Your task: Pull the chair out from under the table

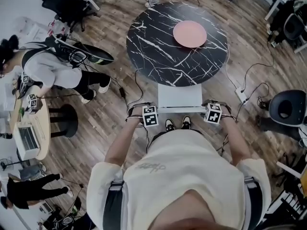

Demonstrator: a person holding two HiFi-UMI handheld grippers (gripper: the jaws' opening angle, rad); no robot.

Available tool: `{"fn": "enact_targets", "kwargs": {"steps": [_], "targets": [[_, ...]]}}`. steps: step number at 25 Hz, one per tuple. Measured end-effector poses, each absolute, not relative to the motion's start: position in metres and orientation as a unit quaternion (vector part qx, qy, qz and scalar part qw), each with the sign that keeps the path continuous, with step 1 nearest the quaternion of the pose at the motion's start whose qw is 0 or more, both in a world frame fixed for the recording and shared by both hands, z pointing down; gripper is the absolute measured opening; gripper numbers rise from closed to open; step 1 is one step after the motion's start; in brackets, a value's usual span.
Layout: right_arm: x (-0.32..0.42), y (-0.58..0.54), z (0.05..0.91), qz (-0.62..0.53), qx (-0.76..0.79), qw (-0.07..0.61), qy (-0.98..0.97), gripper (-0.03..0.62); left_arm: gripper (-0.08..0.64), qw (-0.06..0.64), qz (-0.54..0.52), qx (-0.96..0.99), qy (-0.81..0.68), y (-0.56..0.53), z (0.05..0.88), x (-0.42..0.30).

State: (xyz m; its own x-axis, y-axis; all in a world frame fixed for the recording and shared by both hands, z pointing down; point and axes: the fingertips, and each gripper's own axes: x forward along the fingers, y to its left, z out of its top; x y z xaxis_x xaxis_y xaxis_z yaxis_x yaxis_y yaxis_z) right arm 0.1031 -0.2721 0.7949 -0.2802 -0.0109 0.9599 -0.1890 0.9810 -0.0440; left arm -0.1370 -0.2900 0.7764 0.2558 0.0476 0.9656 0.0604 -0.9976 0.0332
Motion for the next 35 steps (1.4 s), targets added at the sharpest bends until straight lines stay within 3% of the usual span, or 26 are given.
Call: {"fn": "enact_targets", "kwargs": {"steps": [10,12,18,24,28,35], "targets": [[0.099,-0.271,0.806,0.081,0.029,0.628,-0.774,0.169,0.167,-0.052,-0.611,-0.789,-0.050,-0.291,0.801,-0.132],[0.101,-0.270,0.808,0.085,0.029,0.631,-0.770,0.133,0.167,-0.061,-0.610,-0.789,-0.050,-0.291,0.803,-0.131],[0.102,-0.268,0.811,0.073,0.036,0.643,-0.762,0.089,0.166,-0.056,-0.612,-0.788,-0.048,-0.289,0.805,-0.132],[0.103,-0.271,0.812,0.069,0.040,0.642,-0.762,0.087,0.198,-0.093,-0.597,-0.794,-0.069,-0.286,0.805,-0.127],[0.100,-0.271,0.812,0.076,0.044,0.636,-0.766,0.092,0.200,-0.049,-0.624,-0.776,-0.079,-0.286,0.808,-0.134],[0.102,-0.272,0.813,0.072,0.046,0.640,-0.764,0.097,0.143,0.020,-0.644,-0.762,-0.066,-0.290,0.810,-0.135]]}}
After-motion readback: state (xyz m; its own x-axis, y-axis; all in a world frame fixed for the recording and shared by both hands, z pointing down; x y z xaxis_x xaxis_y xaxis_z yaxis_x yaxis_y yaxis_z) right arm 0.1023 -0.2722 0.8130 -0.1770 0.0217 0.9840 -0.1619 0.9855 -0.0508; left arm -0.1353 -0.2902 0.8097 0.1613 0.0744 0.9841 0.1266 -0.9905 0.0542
